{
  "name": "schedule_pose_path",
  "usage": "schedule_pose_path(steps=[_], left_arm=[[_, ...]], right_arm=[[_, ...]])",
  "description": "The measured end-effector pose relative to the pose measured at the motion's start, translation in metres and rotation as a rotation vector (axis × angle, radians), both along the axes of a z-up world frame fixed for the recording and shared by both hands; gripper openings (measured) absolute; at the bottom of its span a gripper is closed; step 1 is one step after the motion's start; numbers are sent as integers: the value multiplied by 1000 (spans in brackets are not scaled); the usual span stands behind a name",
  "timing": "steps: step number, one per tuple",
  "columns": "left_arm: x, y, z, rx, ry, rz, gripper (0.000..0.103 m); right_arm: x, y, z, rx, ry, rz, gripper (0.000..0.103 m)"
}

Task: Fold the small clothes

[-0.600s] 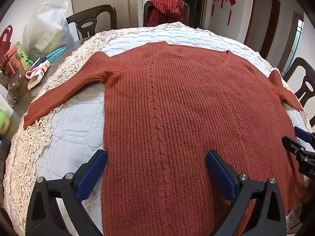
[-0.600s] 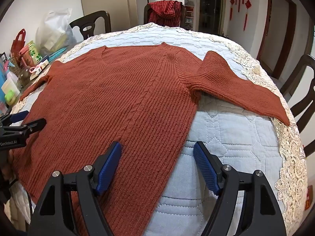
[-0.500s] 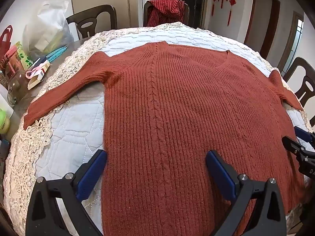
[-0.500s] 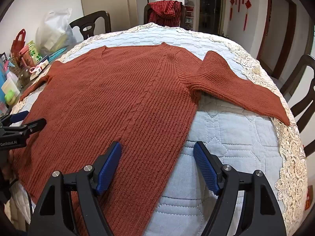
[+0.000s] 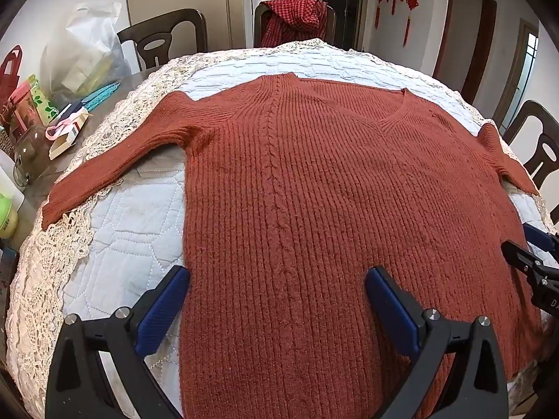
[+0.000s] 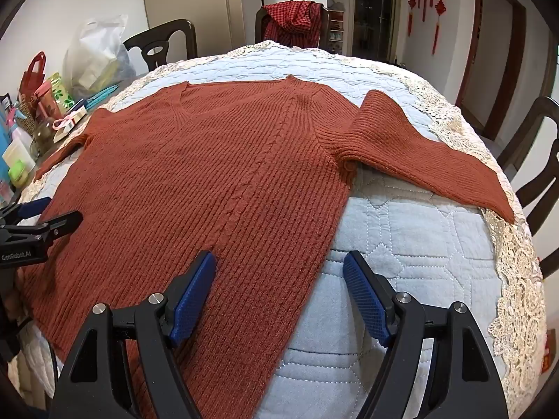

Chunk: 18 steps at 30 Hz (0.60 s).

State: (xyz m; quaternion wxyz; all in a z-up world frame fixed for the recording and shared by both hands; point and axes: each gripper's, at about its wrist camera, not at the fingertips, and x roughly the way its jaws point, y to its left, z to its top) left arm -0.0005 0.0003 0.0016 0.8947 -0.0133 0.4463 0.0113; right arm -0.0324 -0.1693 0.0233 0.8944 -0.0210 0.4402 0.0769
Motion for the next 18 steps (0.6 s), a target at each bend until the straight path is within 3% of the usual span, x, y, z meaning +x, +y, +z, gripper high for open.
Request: schedule_pose_path(steps=[18], left_arm=[[-1,2,0,3,-1,-1,103]], right_arm=[[0,-1,0,2,-1,0,76]])
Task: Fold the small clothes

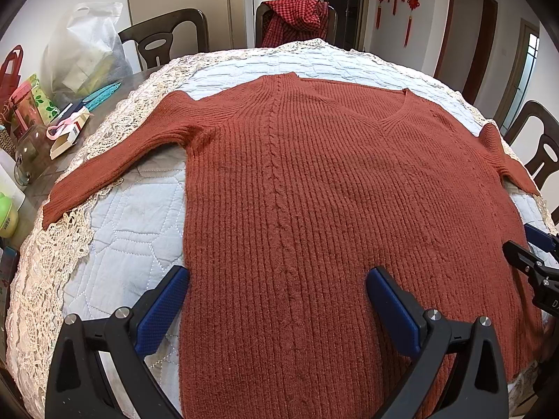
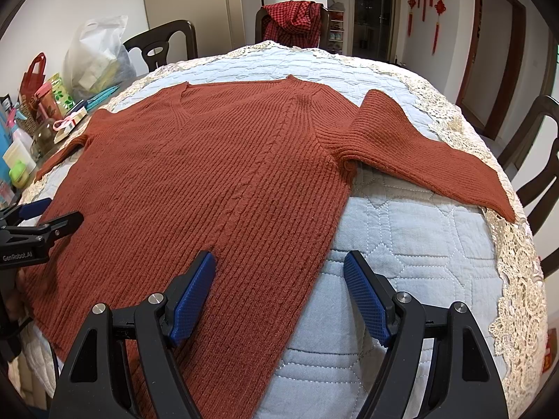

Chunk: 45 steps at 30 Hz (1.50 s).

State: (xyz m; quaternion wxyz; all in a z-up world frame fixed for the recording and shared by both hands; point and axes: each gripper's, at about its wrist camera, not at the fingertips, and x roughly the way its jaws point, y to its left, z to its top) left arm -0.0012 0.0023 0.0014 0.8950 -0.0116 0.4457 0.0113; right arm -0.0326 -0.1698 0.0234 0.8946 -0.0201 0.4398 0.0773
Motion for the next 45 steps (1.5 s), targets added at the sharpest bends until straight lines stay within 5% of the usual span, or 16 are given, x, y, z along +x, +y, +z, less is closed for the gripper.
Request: schedule_pose_path(steps=[45], left_arm=[[0,3,0,0,-1,2,103]], right_arm=[[0,-1,0,3,0,0,76]])
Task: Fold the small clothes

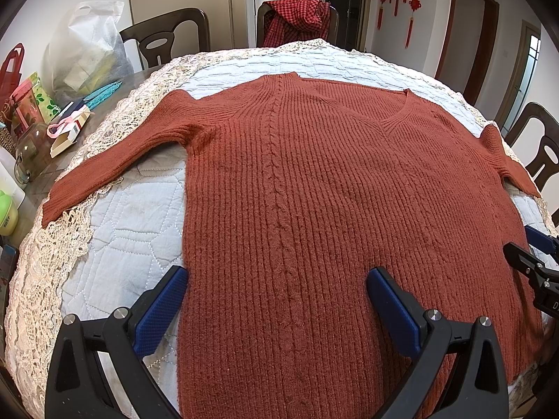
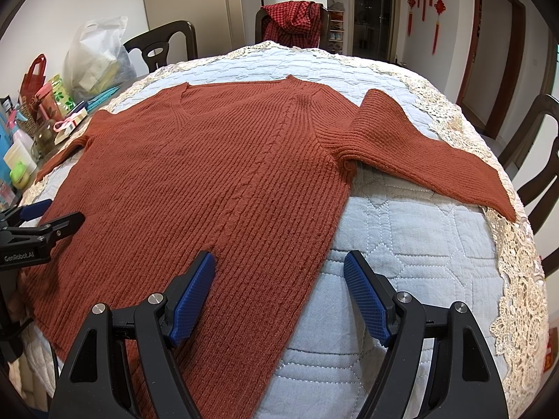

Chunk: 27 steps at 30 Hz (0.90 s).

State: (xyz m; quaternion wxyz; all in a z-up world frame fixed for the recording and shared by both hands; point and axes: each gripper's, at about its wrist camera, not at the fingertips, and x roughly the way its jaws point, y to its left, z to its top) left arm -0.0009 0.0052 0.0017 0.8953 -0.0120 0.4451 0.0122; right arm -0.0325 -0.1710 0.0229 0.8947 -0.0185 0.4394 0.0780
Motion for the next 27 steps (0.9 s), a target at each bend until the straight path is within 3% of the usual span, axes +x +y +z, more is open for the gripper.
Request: schedule_pose_path(steps=[27], left_arm=[[3,1,-5,2,16,1,103]], right_arm=[[1,0,-1,2,8,-5,77]])
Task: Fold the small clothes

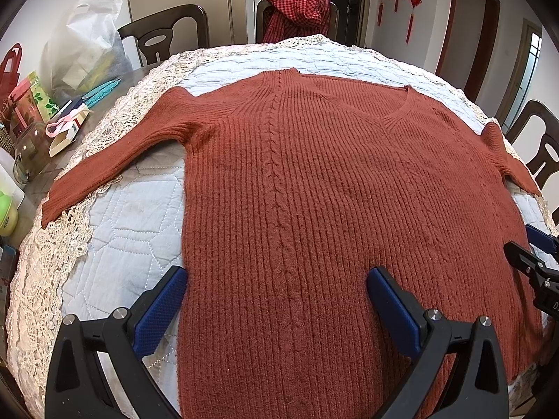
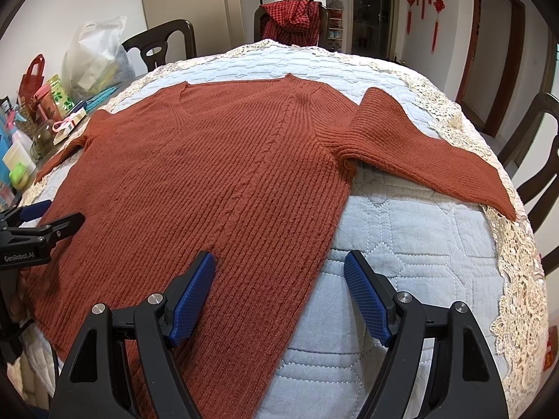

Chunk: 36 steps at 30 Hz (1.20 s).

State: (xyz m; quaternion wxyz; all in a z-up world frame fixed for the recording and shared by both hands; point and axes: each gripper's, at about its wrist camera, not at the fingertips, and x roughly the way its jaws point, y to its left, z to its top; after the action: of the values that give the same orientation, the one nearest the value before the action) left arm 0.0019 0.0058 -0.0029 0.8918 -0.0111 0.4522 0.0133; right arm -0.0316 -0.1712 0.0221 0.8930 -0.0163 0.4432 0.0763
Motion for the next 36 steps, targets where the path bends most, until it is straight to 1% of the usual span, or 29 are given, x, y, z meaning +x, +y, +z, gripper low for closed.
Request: schedule_pose_path(steps=[12,36], left_arm=[[-2,-1,0,-1,-3,4,103],[0,0,1,1,14,4,103]], right_arm=[[1,-1,0,14,13,-2,77],[4,-1,0,4,36,0,78]])
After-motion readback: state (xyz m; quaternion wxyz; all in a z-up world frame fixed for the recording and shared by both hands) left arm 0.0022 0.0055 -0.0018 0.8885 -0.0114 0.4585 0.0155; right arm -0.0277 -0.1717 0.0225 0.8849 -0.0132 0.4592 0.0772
